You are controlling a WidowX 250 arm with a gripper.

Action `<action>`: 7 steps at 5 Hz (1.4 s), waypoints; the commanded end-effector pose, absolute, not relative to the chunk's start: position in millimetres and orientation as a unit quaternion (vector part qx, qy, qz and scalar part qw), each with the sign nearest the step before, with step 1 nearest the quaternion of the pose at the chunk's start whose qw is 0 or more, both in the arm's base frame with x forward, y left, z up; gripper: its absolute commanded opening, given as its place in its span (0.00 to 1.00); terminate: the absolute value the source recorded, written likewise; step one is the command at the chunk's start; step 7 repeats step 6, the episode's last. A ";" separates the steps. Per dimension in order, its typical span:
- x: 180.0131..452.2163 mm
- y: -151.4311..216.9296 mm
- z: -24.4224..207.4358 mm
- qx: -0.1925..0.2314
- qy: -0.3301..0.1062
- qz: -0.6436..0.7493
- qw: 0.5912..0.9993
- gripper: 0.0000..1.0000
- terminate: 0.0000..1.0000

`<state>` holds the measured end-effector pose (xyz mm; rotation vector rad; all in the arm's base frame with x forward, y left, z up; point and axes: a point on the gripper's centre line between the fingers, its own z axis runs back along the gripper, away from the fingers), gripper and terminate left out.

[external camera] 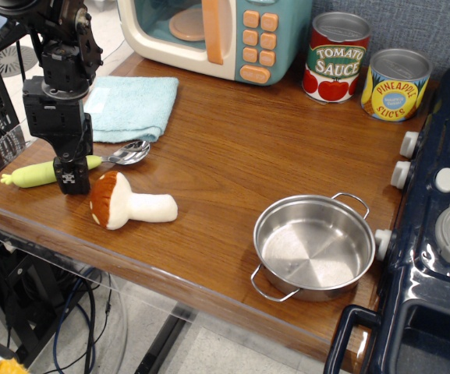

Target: Place the spoon between the cloth and the mushroom

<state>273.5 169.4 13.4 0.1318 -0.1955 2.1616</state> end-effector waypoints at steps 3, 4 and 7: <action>265.4 158.8 88.9 0.015 -0.108 0.857 0.504 1.00 0.00; 265.4 158.8 88.9 0.015 -0.108 0.857 0.504 1.00 0.00; 265.4 158.8 88.9 0.015 -0.108 0.857 0.504 1.00 1.00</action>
